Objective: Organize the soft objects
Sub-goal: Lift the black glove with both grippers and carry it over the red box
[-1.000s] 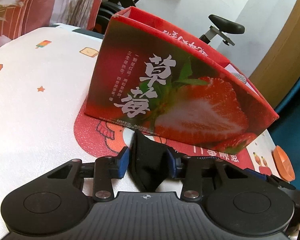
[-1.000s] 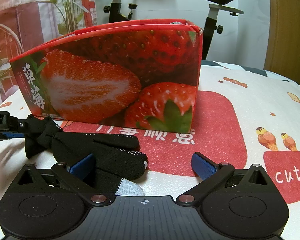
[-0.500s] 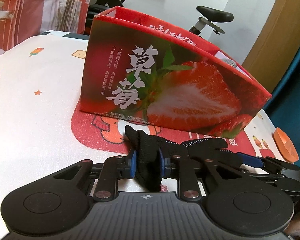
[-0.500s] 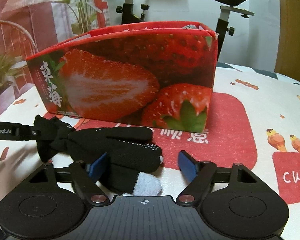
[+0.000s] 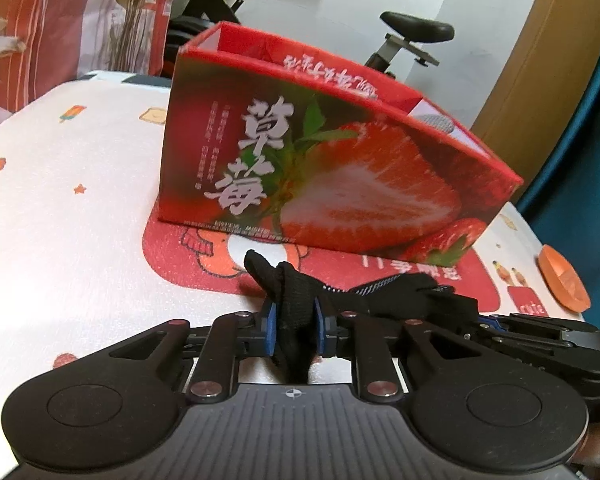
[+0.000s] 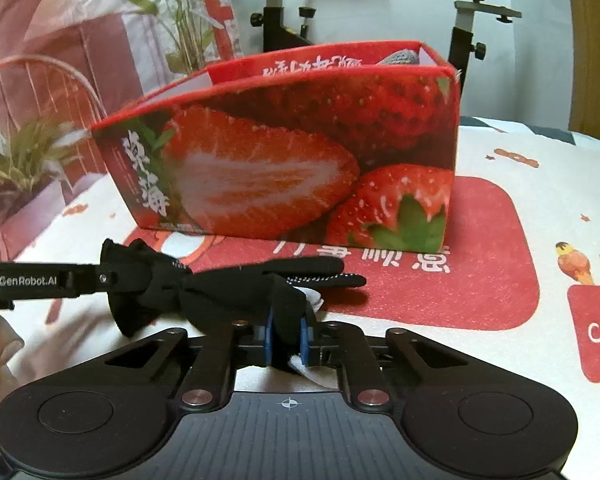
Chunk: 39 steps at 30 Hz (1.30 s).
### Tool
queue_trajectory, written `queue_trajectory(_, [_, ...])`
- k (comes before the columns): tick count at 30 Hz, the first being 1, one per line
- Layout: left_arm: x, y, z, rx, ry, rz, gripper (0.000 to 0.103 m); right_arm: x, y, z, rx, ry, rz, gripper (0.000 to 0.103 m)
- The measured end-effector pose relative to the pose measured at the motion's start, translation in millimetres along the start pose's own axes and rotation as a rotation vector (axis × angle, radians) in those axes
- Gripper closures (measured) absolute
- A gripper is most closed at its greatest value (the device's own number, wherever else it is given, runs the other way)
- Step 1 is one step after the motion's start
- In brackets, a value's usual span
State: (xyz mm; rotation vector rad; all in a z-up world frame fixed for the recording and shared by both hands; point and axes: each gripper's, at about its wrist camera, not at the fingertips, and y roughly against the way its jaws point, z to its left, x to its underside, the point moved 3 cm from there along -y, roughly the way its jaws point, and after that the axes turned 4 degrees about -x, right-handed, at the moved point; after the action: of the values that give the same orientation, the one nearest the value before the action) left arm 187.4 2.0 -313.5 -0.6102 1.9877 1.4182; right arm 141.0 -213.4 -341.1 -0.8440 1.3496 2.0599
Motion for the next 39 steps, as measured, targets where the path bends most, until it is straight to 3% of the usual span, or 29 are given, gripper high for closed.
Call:
queue_trajectory(8, [-9.1, 34.8, -12.3, 0.014, -0.024, -0.082, 0.083, -16.3, 36.0, 10.9, -0.018, 0.02, -0.094, 0.094])
queue_trajectory(15, [-35.2, 77.4, -21.9, 0.059, -0.023, -0.21, 0.083, -48.2, 77.9, 26.6, -0.043, 0.071, -0.22, 0.094])
queue_trajectory(24, [-83.4, 90.1, -36.5, 0.059, -0.073, -0.304, 0.083, -111.0, 73.3, 32.6, -0.032, 0.137, -0.269, 0.094])
queue_trajectory(28, [-110.8, 73.6, -35.1, 0.071, -0.065, -0.286, 0.083, -139.0, 55.3, 27.4, -0.027, 0.142, -0.255, 0.094])
queue_trajectory(32, [-134.3, 41.5, -28.5, 0.081, -0.031, -0.211, 0.083, -159.4, 31.1, 17.1, -0.009, 0.14, -0.225, 0.094])
queue_trajectory(39, [-154.7, -14.8, -25.7, 0.032, -0.044, -0.077, 0.083, -171.6, -24.7, -5.8, 0.016, 0.082, -0.086, 0.094])
